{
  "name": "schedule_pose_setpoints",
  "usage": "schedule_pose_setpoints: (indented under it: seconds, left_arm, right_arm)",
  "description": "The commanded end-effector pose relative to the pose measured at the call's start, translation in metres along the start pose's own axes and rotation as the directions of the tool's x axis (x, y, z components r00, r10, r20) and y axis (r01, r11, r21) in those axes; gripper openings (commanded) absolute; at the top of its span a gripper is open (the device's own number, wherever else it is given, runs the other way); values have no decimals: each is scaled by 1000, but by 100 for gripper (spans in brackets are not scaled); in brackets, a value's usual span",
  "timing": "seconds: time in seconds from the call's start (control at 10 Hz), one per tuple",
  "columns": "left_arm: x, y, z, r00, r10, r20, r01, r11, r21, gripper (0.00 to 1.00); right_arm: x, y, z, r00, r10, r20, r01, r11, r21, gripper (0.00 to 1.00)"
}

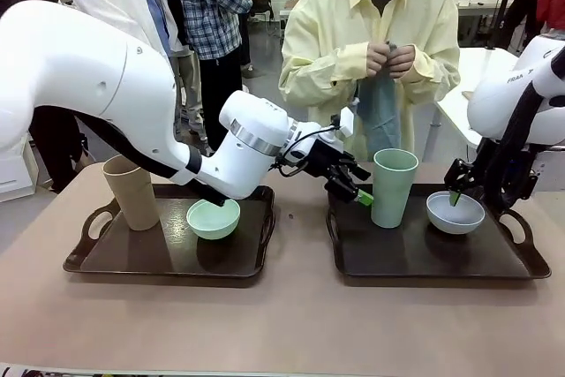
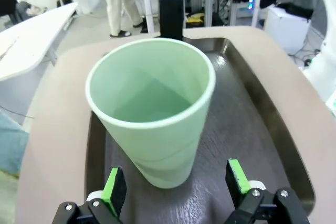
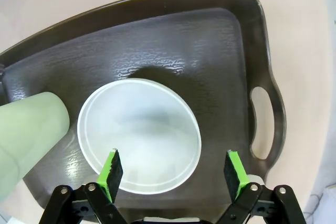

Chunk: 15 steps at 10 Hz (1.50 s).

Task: Set up a tray with a mat and arrange the tableware.
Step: Pick up the Picnic Bowl and Reusable plastic cup from the Handle tray in front of the human's position and hold them in the air.

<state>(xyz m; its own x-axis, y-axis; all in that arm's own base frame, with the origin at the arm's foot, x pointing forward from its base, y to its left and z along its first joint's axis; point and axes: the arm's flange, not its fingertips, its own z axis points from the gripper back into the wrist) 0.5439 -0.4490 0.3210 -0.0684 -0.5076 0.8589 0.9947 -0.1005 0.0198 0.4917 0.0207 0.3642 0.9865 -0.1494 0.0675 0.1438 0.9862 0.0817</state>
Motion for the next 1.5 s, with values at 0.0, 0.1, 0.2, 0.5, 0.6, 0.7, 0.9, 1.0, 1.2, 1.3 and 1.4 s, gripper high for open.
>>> schedule_pose_setpoints:
  seconds: [0.0, 0.1, 0.2, 0.5, 0.6, 0.7, 0.9, 1.0, 1.2, 1.3, 1.4]
  left_arm:
    - [3, 6, -15, 1000, 3, 20, -4, 1000, 30, 100]
    - [5, 6, -22, 1000, 2, 18, -2, 1000, 21, 100]
    - [5, 6, -28, 1000, -2, 16, 2, 1000, 9, 100]
    - [11, 7, -43, 1000, -13, 21, 13, 1000, -11, 100]
    - [12, 7, -47, 1000, -15, 24, 15, 1000, -13, 100]
    - [13, 8, -50, 999, -10, 34, 11, 1000, -18, 100]
    - [12, 11, -53, 998, -2, 55, 3, 1000, -22, 100]
    - [13, 13, -57, 998, 1, 68, 1, 1000, -30, 100]
    - [14, 15, -66, 996, 18, 82, -14, 998, -56, 100]
    - [14, 16, -68, 995, 27, 95, -20, 997, -72, 100]
    - [15, 17, -69, 995, 30, 97, -23, 997, -73, 100]
  right_arm:
    - [11, -3, -13, 1000, 1, 4, -1, 1000, -6, 100]
    - [14, -5, -18, 1000, -6, 0, 6, 1000, 2, 100]
    - [17, -8, -21, 1000, -11, 3, 11, 1000, 5, 100]
    - [20, -14, -24, 1000, -25, 9, 24, 1000, 17, 100]
    - [20, -14, -23, 1000, -25, 9, 25, 1000, 19, 100]
    - [20, -14, -24, 1000, -25, 7, 25, 999, 23, 100]
    - [20, -14, -24, 1000, -28, 7, 27, 999, 24, 100]
    - [21, -14, -25, 1000, -28, 9, 27, 999, 24, 100]
    - [20, -13, -25, 1000, -26, 9, 25, 999, 30, 100]
    - [21, -14, -25, 1000, -27, 7, 27, 999, 33, 100]
    - [21, -14, -26, 1000, -19, 5, 19, 999, 41, 91]
